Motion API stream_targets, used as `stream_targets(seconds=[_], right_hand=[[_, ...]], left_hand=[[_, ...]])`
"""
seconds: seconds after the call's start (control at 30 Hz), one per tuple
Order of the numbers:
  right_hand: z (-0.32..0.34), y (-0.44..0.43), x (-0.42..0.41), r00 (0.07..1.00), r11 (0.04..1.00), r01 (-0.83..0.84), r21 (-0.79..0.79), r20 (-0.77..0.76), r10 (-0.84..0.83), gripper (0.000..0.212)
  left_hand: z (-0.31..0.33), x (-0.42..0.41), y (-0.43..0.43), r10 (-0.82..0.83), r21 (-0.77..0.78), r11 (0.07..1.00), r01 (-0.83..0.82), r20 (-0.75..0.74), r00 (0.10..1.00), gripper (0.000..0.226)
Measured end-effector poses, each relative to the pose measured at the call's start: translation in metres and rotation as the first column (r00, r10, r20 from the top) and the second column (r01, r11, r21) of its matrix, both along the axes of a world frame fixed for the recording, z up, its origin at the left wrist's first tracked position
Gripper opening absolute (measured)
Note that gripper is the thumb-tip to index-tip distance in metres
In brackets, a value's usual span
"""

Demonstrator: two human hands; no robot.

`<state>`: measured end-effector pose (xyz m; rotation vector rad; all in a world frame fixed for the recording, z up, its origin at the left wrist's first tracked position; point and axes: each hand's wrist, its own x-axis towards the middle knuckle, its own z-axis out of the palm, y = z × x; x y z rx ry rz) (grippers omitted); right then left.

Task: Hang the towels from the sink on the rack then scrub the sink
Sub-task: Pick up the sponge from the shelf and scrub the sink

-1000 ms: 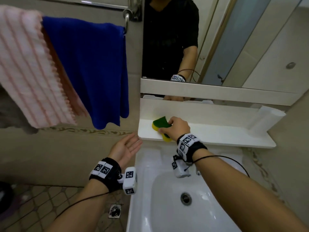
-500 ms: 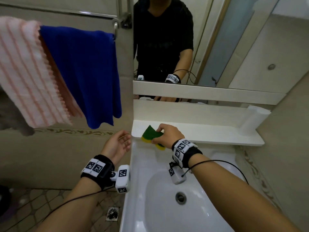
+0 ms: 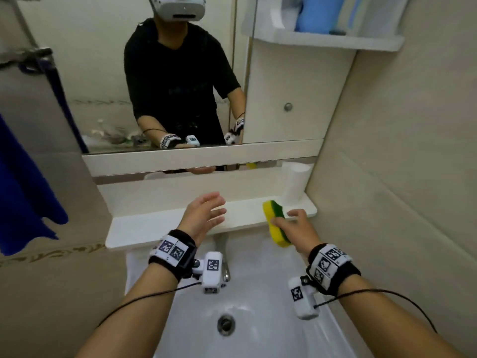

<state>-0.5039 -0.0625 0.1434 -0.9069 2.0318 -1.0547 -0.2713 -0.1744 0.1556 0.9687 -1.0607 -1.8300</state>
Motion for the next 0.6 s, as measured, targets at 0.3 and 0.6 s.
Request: stream_targets(seconds=[0.3, 0.6], right_hand=[[-0.019, 0.04, -0.062, 0.97, 0.969, 0.238, -0.062, 0.066, -0.234, 0.046], [-0.036, 0.045, -0.071, 0.954, 0.967, 0.256, -0.006, 0.162, -0.251, 0.043]], left_hand=[[0.017, -0.148, -0.024, -0.146, -0.219, 0.956, 0.193, 0.215, 0.966, 0.065], [0.015, -0.21, -0.032, -0.099, -0.457, 0.817, 0.351, 0.49, 0.866, 0.07]])
